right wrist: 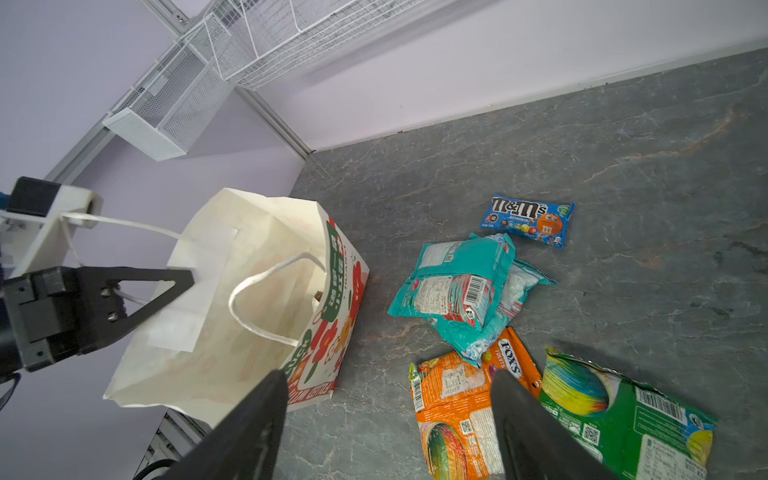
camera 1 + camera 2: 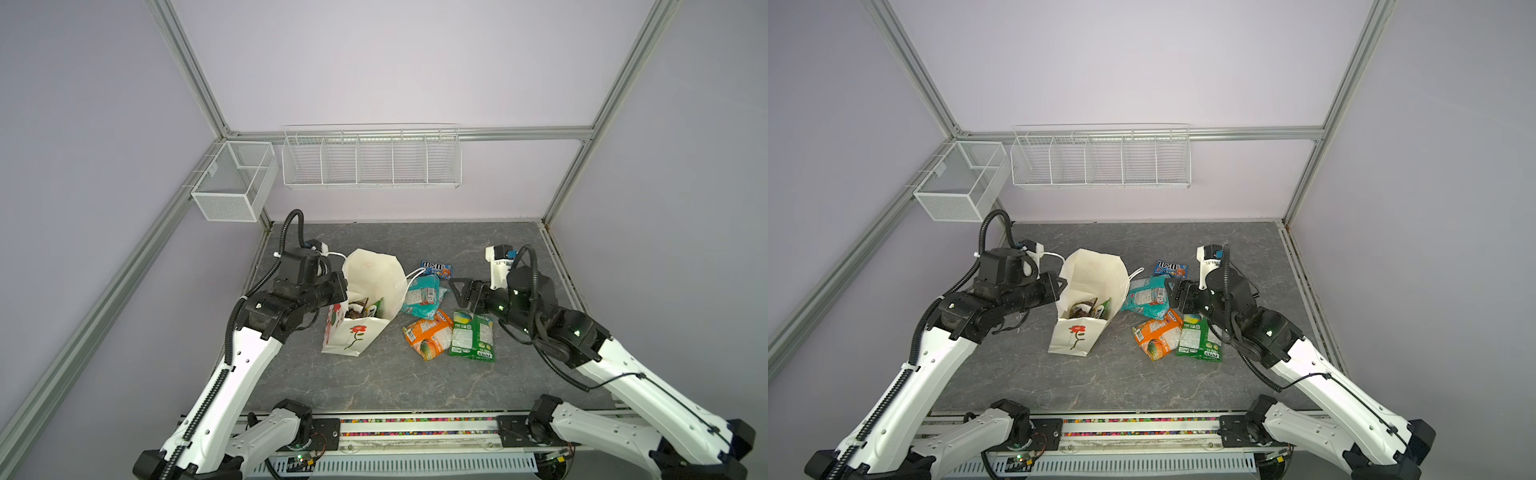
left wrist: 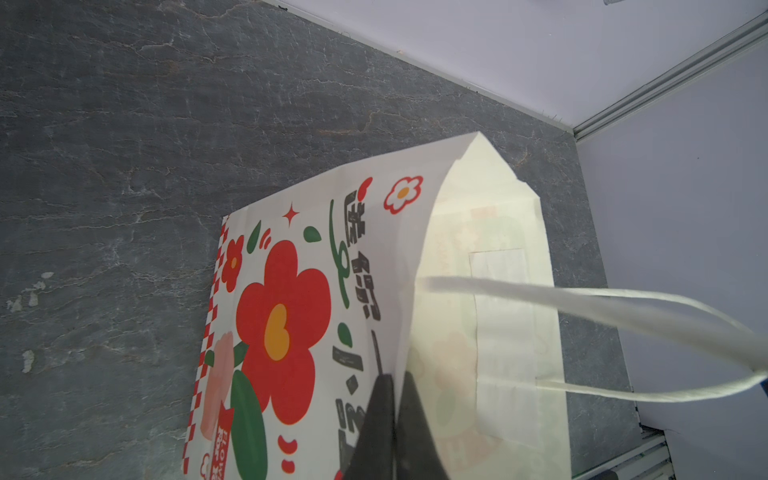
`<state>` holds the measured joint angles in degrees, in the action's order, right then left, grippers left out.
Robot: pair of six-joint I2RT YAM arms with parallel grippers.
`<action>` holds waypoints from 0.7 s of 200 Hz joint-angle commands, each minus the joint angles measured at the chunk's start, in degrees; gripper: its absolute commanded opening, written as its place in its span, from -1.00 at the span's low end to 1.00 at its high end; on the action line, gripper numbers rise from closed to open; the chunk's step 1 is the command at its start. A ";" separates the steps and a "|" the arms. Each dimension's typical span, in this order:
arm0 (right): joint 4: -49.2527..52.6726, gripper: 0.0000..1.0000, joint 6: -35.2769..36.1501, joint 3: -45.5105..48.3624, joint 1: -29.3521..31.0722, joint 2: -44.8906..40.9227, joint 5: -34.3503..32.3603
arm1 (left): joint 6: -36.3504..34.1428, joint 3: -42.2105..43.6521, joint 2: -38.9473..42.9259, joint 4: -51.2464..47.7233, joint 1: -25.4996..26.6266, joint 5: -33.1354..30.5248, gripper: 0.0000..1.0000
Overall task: Place the snacks into the paper bag
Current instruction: 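Withdraw the right gripper from the bag toward the green chip bag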
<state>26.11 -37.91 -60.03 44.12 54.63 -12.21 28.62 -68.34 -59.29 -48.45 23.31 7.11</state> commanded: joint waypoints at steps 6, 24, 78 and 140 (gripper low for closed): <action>1.14 0.63 -4.09 2.68 -2.31 -1.34 1.32 | -0.32 0.48 0.14 0.72 0.24 -0.26 -1.00; 1.57 0.64 -5.65 4.14 -3.94 -1.44 2.32 | -0.38 0.57 0.14 0.88 0.25 -0.26 -1.00; 1.44 0.73 -9.51 8.97 -7.11 -1.66 4.98 | -0.28 0.86 -0.04 1.16 0.25 -0.07 -1.00; 1.83 0.85 -12.72 15.60 -11.79 -4.21 7.83 | -0.40 1.14 -0.03 1.25 0.26 -0.32 -1.00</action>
<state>27.75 -47.86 -46.72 33.95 51.99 -6.46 28.62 -67.90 -59.31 -47.86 23.31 7.14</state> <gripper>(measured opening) 0.919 0.047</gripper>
